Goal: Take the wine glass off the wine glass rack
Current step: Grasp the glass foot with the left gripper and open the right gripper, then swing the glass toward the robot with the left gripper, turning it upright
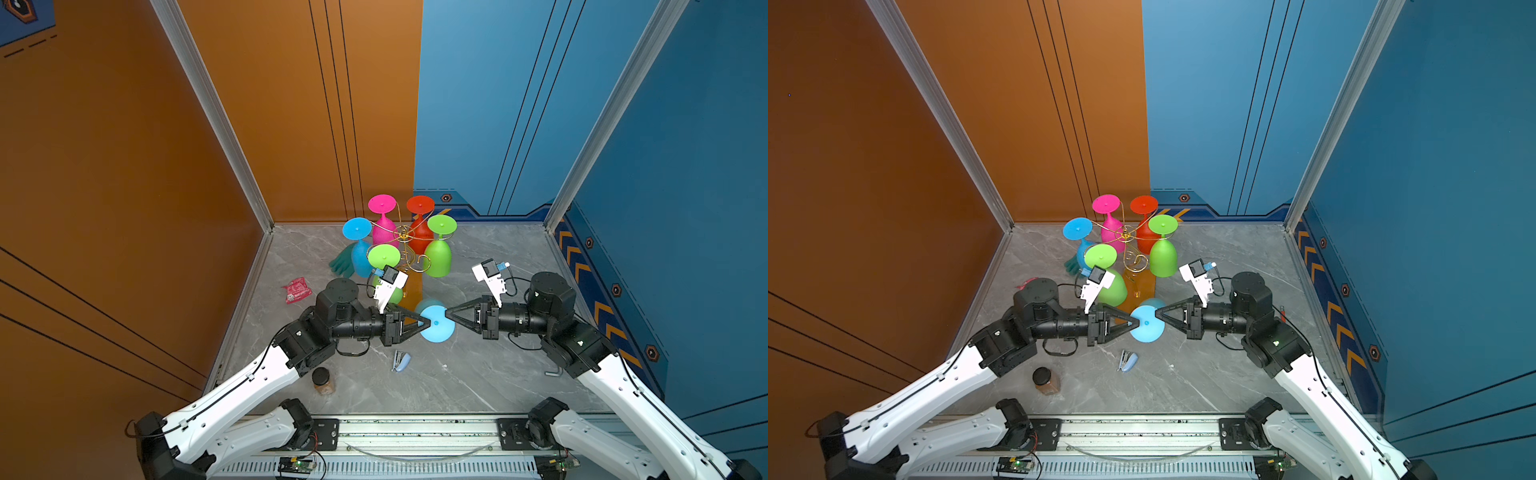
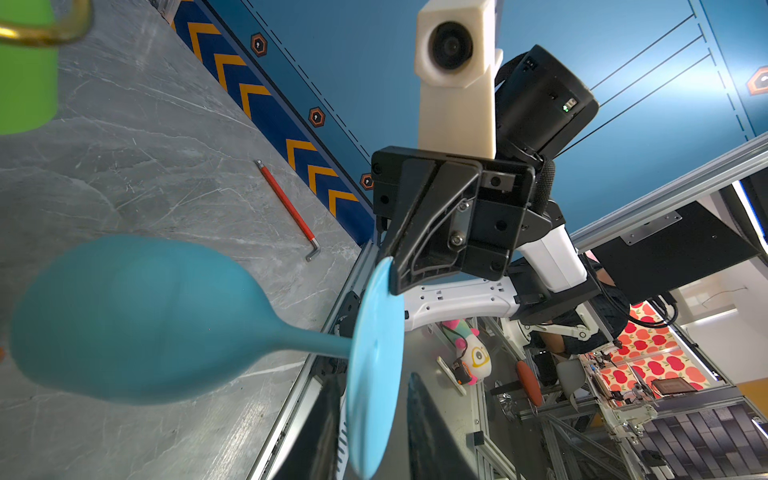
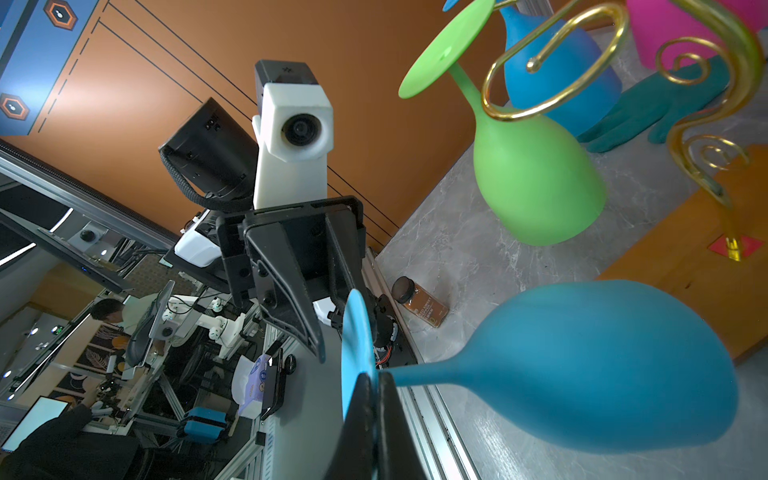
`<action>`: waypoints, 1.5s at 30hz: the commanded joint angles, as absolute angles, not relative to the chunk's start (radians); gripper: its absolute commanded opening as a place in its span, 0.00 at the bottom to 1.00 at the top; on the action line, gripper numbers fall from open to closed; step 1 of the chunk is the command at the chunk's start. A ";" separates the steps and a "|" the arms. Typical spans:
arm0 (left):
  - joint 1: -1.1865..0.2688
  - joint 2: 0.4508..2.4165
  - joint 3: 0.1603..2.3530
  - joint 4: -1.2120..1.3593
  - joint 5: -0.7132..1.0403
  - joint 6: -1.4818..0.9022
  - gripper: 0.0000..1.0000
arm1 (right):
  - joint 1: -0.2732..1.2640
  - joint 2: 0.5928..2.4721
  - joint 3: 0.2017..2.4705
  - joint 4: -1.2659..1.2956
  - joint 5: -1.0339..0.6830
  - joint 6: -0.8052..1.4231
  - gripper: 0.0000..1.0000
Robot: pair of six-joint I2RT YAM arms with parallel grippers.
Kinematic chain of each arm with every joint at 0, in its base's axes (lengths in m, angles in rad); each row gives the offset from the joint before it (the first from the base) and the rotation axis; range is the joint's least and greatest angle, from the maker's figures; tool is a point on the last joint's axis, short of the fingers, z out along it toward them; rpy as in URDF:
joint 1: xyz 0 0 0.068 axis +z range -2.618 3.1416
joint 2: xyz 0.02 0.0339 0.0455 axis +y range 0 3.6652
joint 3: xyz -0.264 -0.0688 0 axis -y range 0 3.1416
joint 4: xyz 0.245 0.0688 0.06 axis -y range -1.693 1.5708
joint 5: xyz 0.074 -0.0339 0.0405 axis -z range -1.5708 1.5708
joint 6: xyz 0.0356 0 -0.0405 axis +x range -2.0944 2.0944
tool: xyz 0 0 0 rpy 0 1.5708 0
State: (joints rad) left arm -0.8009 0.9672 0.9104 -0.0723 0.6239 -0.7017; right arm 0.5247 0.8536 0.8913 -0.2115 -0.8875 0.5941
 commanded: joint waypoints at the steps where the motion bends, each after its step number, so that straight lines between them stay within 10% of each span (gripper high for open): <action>1: -0.813 0.965 0.905 -0.055 0.652 -0.692 0.23 | 0.531 0.856 0.909 -0.221 -0.864 0.567 0.00; 17: -0.819 0.973 0.901 -0.052 0.661 -0.695 0.05 | 0.529 0.843 0.903 -0.226 -0.854 0.569 0.07; 37: -0.912 0.948 0.905 -0.142 0.525 -0.502 0.00 | 0.379 0.816 0.891 -0.247 -0.860 0.650 0.64; 45: -1.066 0.942 0.935 -0.323 0.265 -0.239 0.00 | 0.252 0.874 0.884 -0.322 -0.865 0.691 0.70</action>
